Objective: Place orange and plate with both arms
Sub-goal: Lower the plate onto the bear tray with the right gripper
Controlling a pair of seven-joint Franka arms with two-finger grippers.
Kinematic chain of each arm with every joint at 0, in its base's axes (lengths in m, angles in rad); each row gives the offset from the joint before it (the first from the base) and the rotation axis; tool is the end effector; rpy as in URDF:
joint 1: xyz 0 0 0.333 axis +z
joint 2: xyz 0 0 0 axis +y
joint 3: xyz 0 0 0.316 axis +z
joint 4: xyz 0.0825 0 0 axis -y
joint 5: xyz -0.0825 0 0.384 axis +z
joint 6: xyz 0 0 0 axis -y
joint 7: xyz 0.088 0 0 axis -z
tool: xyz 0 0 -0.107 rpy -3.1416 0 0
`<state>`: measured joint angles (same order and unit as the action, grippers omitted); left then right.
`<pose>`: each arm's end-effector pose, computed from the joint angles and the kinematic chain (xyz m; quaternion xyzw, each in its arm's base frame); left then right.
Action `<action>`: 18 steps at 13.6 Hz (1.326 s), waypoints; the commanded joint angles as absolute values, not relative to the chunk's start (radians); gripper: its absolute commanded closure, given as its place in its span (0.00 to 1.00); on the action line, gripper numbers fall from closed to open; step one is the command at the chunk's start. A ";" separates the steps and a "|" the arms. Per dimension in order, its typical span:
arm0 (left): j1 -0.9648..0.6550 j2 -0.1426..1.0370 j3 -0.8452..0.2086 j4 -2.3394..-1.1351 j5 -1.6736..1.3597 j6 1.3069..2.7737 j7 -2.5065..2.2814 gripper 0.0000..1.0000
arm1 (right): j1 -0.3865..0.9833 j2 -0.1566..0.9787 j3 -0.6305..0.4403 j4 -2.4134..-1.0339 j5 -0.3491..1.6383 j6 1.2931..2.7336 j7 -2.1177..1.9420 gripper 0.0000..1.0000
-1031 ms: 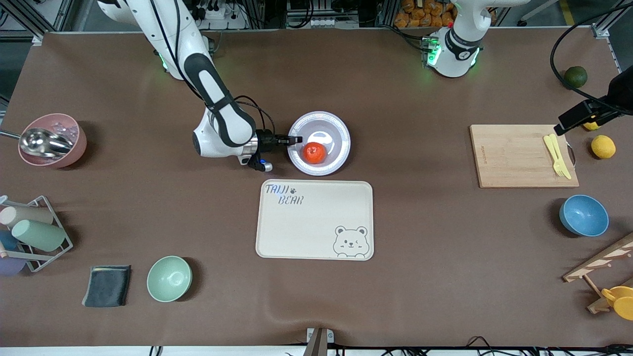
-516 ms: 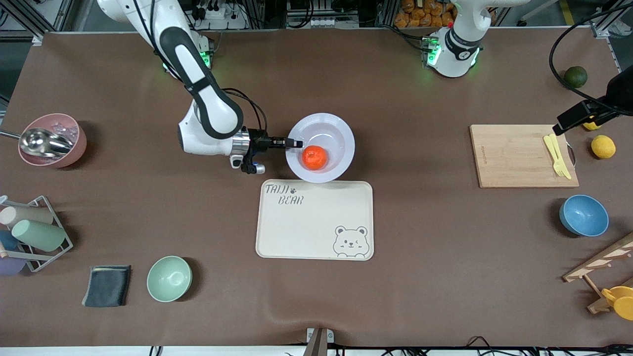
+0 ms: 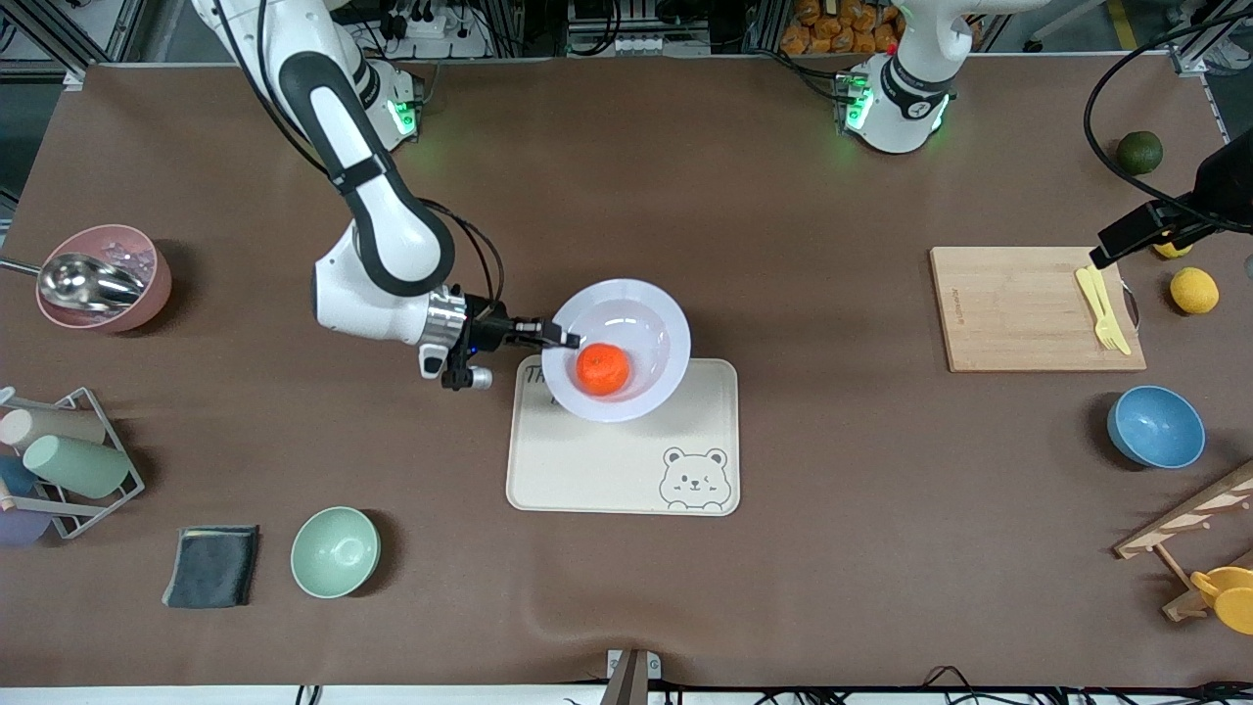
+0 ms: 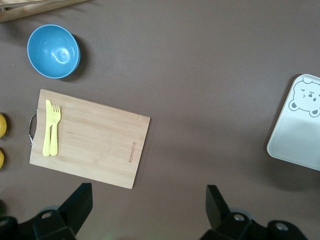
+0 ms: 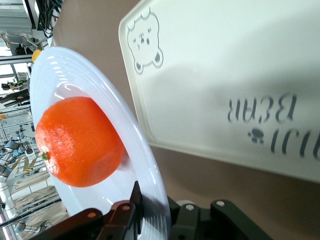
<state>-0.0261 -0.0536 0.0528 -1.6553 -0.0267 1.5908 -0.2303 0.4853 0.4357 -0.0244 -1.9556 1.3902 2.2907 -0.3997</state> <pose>0.5385 0.0123 0.6156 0.9916 0.1284 -0.0070 0.0141 0.5457 0.2963 0.2571 -0.8854 0.0835 0.0507 0.4544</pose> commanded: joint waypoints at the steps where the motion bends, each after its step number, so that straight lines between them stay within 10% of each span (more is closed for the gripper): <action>1: -0.026 -0.040 0.052 -1.678 -0.038 1.632 -0.209 0.00 | 0.462 0.555 -0.014 -1.801 1.303 2.316 -0.405 1.00; 18: -0.017 -0.038 0.049 -1.580 -0.029 1.592 -0.210 0.00 | 0.469 0.821 -0.008 -1.477 0.969 2.230 -0.121 1.00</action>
<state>-0.0246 -0.0322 0.0459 -1.6092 -0.0267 1.6243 -0.2303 0.4817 0.7895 -0.0144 -1.5253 0.9894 2.2374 -0.1257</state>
